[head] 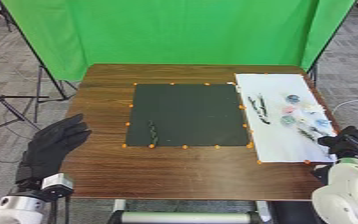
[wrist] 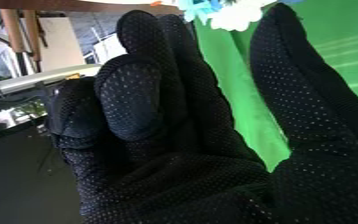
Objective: Arrange flowers
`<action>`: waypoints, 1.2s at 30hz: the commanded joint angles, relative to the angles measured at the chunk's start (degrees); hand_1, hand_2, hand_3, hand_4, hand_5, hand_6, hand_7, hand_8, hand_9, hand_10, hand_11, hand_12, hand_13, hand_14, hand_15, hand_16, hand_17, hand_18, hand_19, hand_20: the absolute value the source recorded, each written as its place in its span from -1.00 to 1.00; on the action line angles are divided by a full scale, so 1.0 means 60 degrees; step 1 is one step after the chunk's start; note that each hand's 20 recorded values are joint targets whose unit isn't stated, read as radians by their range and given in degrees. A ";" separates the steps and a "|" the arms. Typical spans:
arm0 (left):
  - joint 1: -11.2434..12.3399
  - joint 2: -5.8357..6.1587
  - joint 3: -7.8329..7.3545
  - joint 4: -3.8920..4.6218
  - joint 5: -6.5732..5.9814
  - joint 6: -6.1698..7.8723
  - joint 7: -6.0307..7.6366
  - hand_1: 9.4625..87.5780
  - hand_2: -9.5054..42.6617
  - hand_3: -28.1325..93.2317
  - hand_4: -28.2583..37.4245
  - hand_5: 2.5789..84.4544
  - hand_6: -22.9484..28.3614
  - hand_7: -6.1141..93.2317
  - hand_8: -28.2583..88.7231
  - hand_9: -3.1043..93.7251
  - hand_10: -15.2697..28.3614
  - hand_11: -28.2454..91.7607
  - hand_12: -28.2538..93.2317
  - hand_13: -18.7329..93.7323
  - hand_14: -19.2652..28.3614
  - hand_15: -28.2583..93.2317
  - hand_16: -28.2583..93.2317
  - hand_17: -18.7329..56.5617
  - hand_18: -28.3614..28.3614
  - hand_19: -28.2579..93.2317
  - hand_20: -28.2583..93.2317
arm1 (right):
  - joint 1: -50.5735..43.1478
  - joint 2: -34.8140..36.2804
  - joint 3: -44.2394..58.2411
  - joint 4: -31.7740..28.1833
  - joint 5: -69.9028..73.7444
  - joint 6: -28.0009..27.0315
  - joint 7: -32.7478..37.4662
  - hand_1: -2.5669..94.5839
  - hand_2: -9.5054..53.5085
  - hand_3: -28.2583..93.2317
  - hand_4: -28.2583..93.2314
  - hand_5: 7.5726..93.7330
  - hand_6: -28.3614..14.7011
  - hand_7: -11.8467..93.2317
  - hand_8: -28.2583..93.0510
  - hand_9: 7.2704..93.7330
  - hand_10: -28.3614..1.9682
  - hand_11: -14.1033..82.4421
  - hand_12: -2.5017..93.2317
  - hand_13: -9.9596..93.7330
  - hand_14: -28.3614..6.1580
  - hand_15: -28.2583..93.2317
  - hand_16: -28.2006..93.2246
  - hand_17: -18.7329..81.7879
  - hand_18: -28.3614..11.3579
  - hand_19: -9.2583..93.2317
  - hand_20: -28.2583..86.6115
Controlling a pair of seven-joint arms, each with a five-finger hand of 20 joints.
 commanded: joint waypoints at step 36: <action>0.0086 -0.0099 0.0028 0.0007 -0.0184 0.0004 0.0140 -0.57 -0.48 0.81 -0.79 -0.04 0.35 -0.52 -0.69 -0.18 0.66 0.03 -0.37 -0.27 0.93 0.46 -0.76 -0.77 0.76 0.43 -0.44 | 0.1286 0.0000 -0.1200 0.1514 -0.0259 -0.0559 0.0450 0.19 -0.96 0.66 -1.00 0.77 0.14 -0.32 -0.35 0.78 0.00 0.19 -0.37 0.76 0.19 0.63 -0.19 0.56 -0.44 1.00 0.10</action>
